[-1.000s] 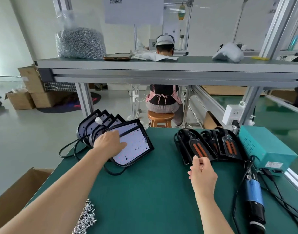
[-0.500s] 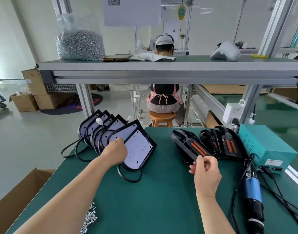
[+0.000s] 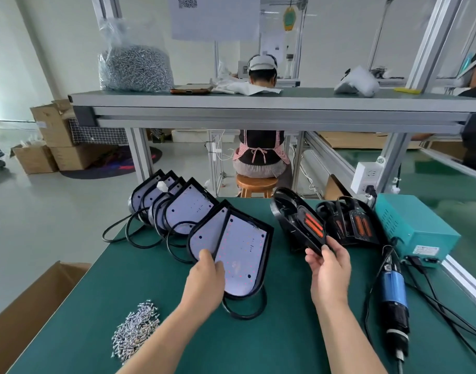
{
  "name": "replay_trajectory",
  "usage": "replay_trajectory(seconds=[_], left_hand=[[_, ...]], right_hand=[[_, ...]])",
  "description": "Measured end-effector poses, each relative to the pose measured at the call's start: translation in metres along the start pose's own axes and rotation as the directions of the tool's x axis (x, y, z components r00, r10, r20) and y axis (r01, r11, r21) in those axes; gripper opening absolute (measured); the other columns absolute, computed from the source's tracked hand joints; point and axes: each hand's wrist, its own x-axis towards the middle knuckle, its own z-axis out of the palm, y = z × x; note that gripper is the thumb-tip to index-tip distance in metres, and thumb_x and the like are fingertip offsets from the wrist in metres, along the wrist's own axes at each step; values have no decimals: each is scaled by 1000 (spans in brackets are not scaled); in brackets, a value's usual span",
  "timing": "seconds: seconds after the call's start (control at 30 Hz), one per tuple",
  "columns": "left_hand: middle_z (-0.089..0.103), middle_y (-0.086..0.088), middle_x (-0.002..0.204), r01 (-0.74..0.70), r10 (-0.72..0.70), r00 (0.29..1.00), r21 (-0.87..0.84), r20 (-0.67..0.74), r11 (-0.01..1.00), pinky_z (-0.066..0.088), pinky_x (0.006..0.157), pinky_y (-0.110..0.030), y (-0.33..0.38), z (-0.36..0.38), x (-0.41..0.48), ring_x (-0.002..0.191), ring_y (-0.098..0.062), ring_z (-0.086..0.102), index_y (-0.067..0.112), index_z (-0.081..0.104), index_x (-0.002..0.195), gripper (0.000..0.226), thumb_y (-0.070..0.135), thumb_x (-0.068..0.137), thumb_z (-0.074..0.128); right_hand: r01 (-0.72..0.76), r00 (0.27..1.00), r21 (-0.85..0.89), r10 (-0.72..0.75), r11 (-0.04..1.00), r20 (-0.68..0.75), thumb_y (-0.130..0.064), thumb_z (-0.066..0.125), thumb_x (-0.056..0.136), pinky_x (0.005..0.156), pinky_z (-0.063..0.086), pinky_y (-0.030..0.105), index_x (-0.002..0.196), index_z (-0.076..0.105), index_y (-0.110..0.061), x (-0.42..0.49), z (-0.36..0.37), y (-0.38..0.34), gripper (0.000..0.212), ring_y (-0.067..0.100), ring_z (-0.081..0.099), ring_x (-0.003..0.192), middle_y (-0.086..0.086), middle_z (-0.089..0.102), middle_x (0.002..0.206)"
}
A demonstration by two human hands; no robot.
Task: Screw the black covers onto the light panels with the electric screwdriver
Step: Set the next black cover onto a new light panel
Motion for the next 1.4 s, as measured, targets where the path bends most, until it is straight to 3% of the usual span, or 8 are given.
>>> replay_trajectory(seconds=[0.2,0.33,0.57,0.73,0.87,0.97,1.2,1.4], left_hand=[[51,-10,74,34,-14,986,-115,168,993,34,51,-31,-4,13,-24,54,-25,44,10,35,83,25,25,100,44],[55,-5,67,118,-65,978,-272,196,955,36,40,-23,-2,21,-40,36,-18,51,11,43,81,38,42,103,36],[42,-1,61,140,-92,984,-342,153,929,36,43,-20,0,27,-50,43,-19,50,17,37,70,42,42,104,32],[38,4,64,27,-8,996,-217,87,976,34,65,-37,3,37,-61,65,-21,35,18,32,71,36,30,104,33],[60,0,84,-28,35,994,-72,101,997,45,83,-39,7,45,-72,84,-29,53,23,53,99,30,36,106,27],[64,-5,111,-22,29,991,-54,134,998,43,88,-35,7,46,-67,100,-29,56,17,33,149,46,36,107,27],[64,-3,92,37,-17,995,-224,94,974,54,85,-48,5,45,-72,79,-34,62,22,37,149,53,47,104,33],[69,-6,114,0,11,999,-217,50,976,51,93,-39,3,45,-75,100,-36,67,25,35,153,56,51,103,29]], right_hand=[[120,940,-160,-61,980,336,-2,44,107,50,38,18,116,70,-18,-7,4,-15,32,7,50,59,5,66,86],[324,885,-436,-107,840,453,-17,50,107,74,52,35,110,74,-36,-5,-8,-20,31,16,60,78,10,71,99],[437,847,-513,-145,739,512,-12,50,106,88,41,4,100,71,-47,-12,-5,-18,41,-9,60,110,-29,69,111],[491,829,-629,-100,603,551,-19,55,104,98,41,21,106,69,-37,-10,-4,-8,24,6,54,119,-12,64,119],[489,846,-708,-76,509,528,-15,56,103,99,40,29,109,66,-20,-19,0,1,13,14,54,115,-5,61,117],[443,882,-749,-88,493,464,-21,52,105,86,38,25,107,62,-19,-27,6,3,11,15,58,108,-4,63,112],[536,844,-775,-187,335,503,-30,62,100,82,40,27,103,63,-20,-29,10,5,11,18,55,100,-2,60,104],[139,963,-608,35,781,266,-7,56,99,89,58,46,91,76,-25,-18,2,0,28,32,69,96,4,75,98]])
